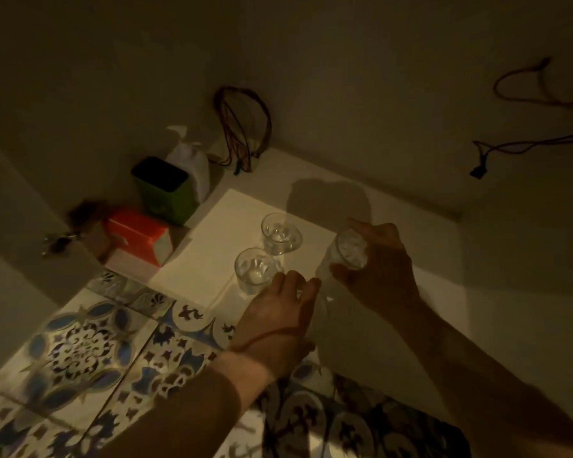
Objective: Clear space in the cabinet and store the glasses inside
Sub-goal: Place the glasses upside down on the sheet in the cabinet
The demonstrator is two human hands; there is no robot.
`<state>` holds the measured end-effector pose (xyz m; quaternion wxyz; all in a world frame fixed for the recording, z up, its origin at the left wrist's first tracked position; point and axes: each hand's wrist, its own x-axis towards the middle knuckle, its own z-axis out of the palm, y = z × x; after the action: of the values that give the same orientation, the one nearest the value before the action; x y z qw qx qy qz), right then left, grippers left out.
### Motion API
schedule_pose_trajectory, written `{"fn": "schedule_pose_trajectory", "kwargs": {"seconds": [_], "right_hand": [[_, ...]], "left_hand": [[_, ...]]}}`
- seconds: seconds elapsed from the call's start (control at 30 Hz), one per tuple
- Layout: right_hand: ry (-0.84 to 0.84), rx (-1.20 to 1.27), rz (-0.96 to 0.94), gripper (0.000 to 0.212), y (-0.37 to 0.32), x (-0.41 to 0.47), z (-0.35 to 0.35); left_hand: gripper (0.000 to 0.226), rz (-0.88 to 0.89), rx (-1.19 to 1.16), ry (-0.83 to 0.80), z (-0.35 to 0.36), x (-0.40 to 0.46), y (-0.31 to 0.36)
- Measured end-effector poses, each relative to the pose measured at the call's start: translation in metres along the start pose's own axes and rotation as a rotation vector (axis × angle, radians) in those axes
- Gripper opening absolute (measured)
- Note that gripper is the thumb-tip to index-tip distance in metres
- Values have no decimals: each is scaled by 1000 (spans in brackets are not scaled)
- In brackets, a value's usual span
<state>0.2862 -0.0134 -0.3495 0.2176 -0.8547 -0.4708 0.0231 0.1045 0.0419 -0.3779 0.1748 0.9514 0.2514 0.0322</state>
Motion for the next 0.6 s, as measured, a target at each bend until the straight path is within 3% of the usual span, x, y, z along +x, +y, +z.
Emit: {"fn": "schedule_pose_trajectory", "kwargs": {"seconds": [0.13, 0.6], "right_hand": [[-37, 107, 63, 78, 18, 28, 31], [-66, 104, 69, 86, 33, 69, 67]], "left_hand": [[98, 54, 11, 30, 28, 31, -13], [104, 99, 17, 72, 55, 57, -17]]}}
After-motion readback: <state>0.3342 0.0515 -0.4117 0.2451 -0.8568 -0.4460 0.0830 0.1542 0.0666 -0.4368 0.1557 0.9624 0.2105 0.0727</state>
